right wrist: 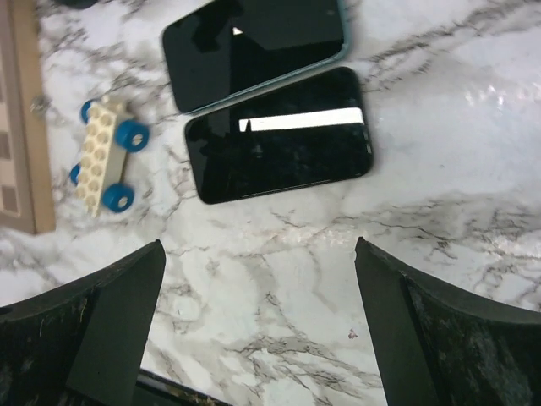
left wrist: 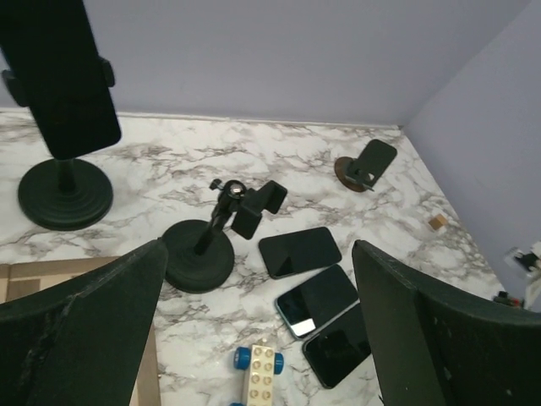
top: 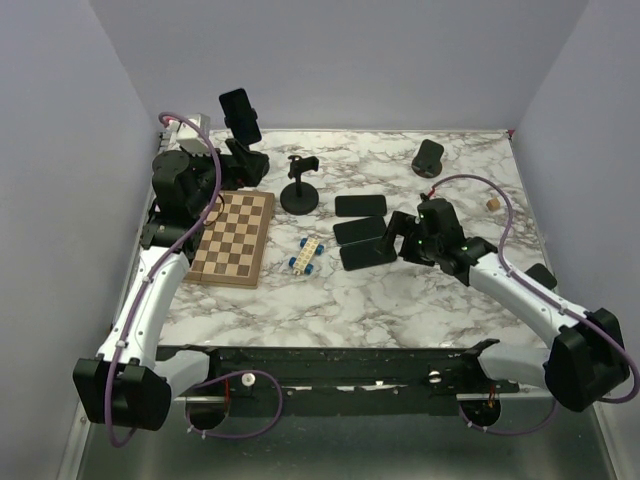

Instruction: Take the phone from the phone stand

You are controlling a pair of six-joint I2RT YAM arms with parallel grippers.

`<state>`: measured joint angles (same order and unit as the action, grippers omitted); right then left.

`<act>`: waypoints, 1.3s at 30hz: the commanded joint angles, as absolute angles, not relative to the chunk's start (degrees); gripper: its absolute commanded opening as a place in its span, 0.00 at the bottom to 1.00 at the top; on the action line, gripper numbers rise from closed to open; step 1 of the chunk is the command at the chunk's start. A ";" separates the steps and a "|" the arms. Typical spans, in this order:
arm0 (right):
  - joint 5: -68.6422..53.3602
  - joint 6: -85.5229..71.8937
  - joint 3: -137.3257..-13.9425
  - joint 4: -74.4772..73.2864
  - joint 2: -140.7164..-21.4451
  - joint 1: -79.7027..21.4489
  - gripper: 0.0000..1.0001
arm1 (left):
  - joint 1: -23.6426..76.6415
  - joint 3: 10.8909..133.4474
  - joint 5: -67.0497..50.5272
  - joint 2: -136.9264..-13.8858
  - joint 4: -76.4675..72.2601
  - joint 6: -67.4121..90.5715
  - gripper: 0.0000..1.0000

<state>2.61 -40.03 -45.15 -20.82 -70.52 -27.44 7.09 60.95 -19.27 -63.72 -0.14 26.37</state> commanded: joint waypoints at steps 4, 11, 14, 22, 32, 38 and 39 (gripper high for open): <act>-11.81 -25.99 -41.87 -13.08 -61.19 -27.86 1.00 | 6.25 57.53 -4.34 -64.16 0.99 22.03 0.99; -19.42 -23.12 -39.73 -7.61 -55.58 -27.86 1.00 | -3.45 59.48 -26.43 -74.20 -10.89 31.83 0.98; -21.27 -23.29 -39.63 -6.38 -55.43 -27.86 1.00 | -7.80 61.13 -35.70 -79.76 -24.43 38.28 0.97; -25.93 -24.96 -43.36 -8.46 -54.83 -27.86 1.00 | -12.43 74.20 -42.51 -95.98 -34.62 42.10 0.99; -28.27 -25.77 -46.86 -9.18 -57.25 -27.86 1.00 | -12.70 91.47 -41.64 -114.30 -43.04 46.76 0.90; -26.74 -25.07 -48.06 -10.30 -59.35 -27.78 1.00 | -12.36 99.27 -43.46 -122.90 -45.44 49.42 0.74; -26.64 -24.71 -48.31 -10.56 -59.92 -27.82 1.00 | -12.19 100.29 -43.83 -123.66 -44.98 48.98 0.73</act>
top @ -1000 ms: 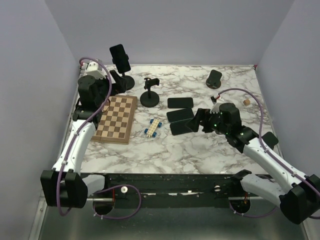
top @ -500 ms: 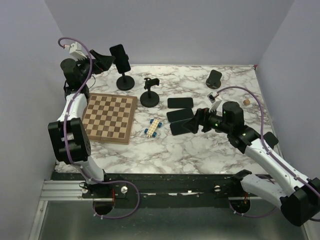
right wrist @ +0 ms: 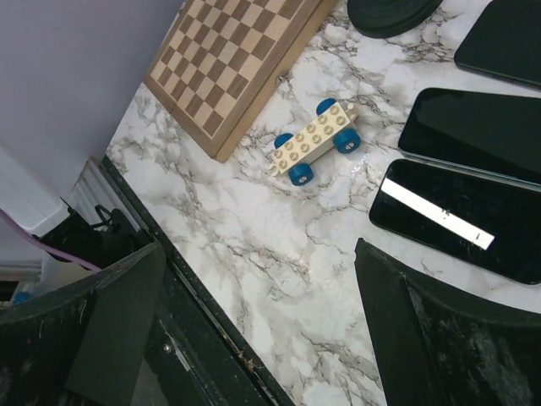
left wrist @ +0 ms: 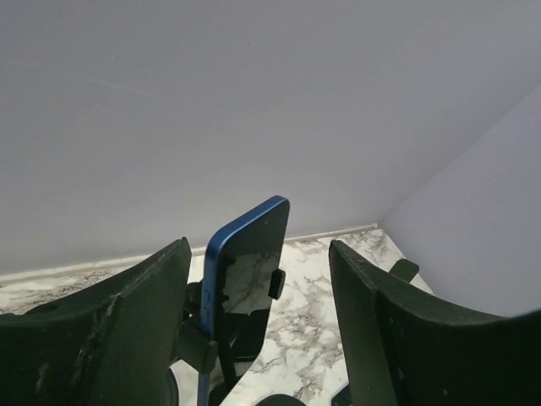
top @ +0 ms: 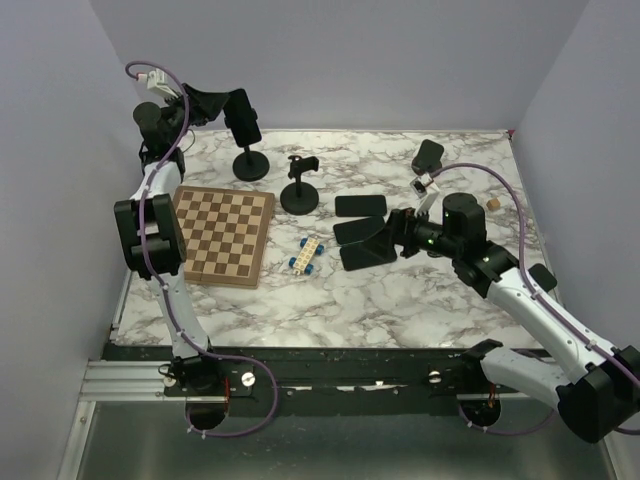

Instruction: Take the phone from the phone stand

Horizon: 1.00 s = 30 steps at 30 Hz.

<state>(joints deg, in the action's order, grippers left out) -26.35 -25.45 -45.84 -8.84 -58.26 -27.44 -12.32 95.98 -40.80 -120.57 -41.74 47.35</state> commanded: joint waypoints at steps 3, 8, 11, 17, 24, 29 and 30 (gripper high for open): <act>-26.49 -24.12 -49.22 -10.93 -61.65 -27.84 1.00 | -11.48 102.94 -44.37 -126.07 -42.94 48.27 0.70; -26.67 -23.89 -50.35 -10.99 -63.36 -27.86 1.00 | -10.43 103.52 -43.95 -128.52 -43.44 48.45 0.59; -26.72 -23.78 -50.41 -11.04 -63.46 -27.86 1.00 | -9.91 105.81 -44.22 -130.63 -43.22 49.38 0.53; -26.46 -24.04 -50.20 -11.26 -63.87 -27.80 1.00 | -8.44 108.49 -44.23 -132.14 -42.51 49.57 0.39; -26.02 -24.62 -50.21 -11.26 -64.25 -27.86 1.00 | -5.46 110.92 -44.94 -132.96 -44.08 52.02 0.11; -25.67 -24.78 -49.80 -11.30 -63.63 -27.84 1.00 | -2.59 114.18 -45.43 -134.12 -43.86 52.21 0.00; -25.59 -24.98 -49.75 -11.25 -63.57 -27.86 1.00 | -1.88 115.04 -45.59 -134.65 -43.78 52.28 0.00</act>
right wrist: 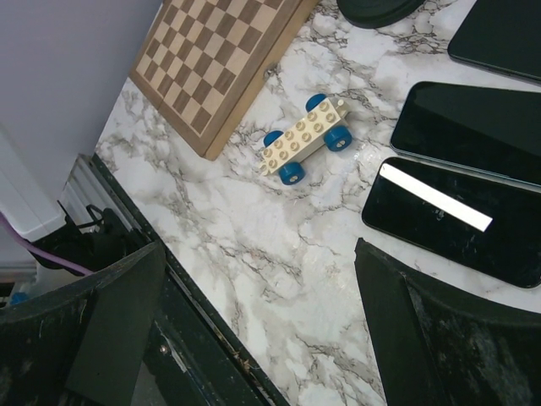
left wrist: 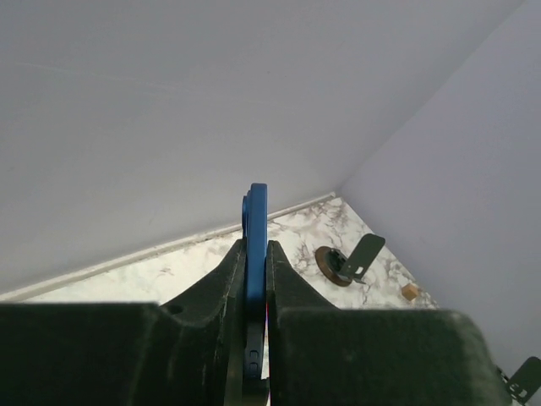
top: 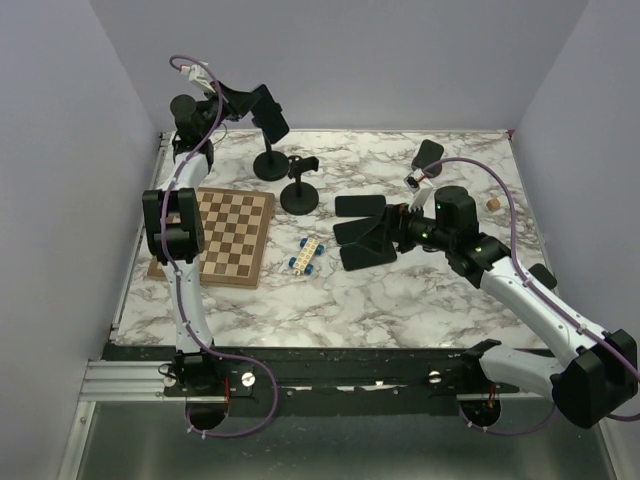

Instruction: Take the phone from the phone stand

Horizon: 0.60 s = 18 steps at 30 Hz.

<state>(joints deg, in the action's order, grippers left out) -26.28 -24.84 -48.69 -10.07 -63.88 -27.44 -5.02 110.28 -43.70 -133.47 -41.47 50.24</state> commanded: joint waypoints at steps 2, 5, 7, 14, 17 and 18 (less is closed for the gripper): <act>-25.58 -25.19 -49.76 -11.33 -63.46 -27.82 1.00 | -0.56 117.17 -46.00 -136.07 -43.73 52.72 0.00; -25.43 -25.53 -49.70 -11.58 -63.11 -27.84 1.00 | 1.71 120.59 -47.02 -138.18 -44.48 53.90 0.00; -24.92 -25.74 -49.66 -11.67 -62.86 -27.84 1.00 | 3.02 123.23 -47.64 -139.85 -43.87 54.30 0.00; -18.39 -26.10 -50.48 -13.36 -63.08 -27.85 1.00 | 7.77 127.20 -49.65 -142.89 -41.96 55.72 0.00; -13.85 -26.68 -51.27 -14.85 -63.75 -27.84 1.00 | 9.38 127.17 -49.92 -142.86 -40.82 56.19 0.00; -13.02 -26.64 -51.56 -15.26 -64.00 -27.85 1.00 | 9.84 127.18 -50.28 -142.89 -40.97 56.49 0.00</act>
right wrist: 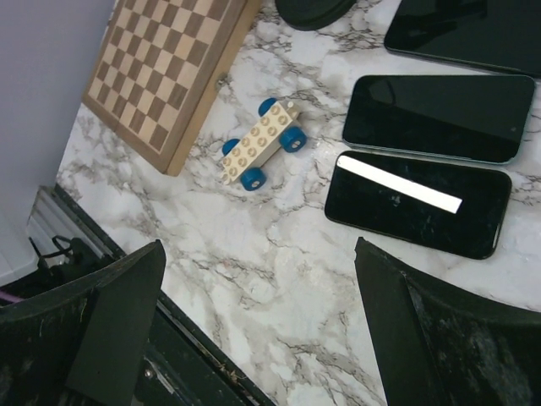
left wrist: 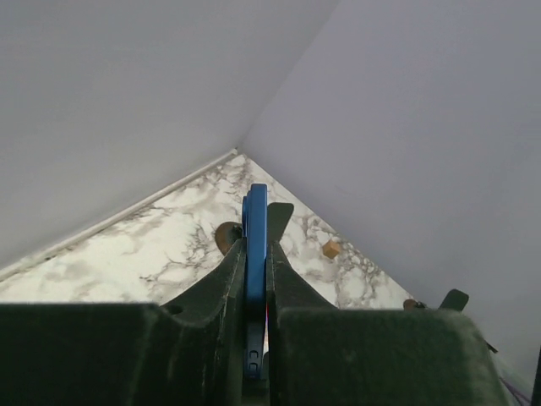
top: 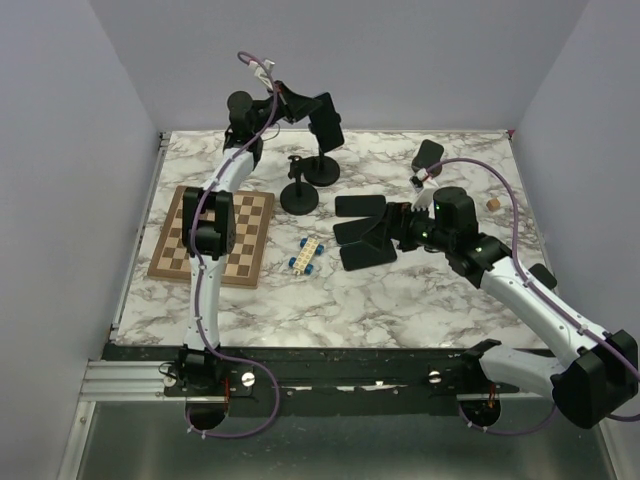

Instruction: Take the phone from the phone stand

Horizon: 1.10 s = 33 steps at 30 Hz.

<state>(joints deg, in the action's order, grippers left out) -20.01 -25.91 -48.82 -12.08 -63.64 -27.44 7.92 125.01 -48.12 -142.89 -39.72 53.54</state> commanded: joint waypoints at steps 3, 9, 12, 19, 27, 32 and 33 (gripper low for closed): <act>-12.68 -27.05 -52.05 -15.60 -64.46 -27.86 1.00 | 11.04 126.97 -50.47 -142.43 -39.47 56.00 0.00; -12.62 -27.84 -52.27 -15.59 -64.32 -27.82 1.00 | 11.52 126.51 -50.33 -142.14 -37.61 55.98 0.25; -10.74 -27.62 -53.34 -17.49 -65.37 -27.86 1.00 | 11.45 126.16 -50.74 -140.60 -34.87 54.90 0.56; -1.62 -29.60 -53.39 -18.93 -63.11 -27.86 1.00 | 9.50 115.33 -48.07 -127.49 -29.06 50.73 0.98; 1.78 -26.59 -57.88 -17.61 -69.01 -27.70 1.00 | 4.57 90.89 -39.09 -100.84 -17.89 53.47 0.98; -2.18 -26.22 -58.88 -8.99 -71.76 -27.73 1.00 | 5.93 72.92 -35.68 -83.20 -12.27 50.87 0.98; -2.25 -25.69 -59.28 -6.91 -72.43 -27.69 1.00 | 5.89 70.09 -35.03 -80.64 -10.31 49.43 0.99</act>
<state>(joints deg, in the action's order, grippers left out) -1.10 -27.57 -56.90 -14.48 -71.31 -27.44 3.86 82.17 -39.94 -91.18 -19.51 52.34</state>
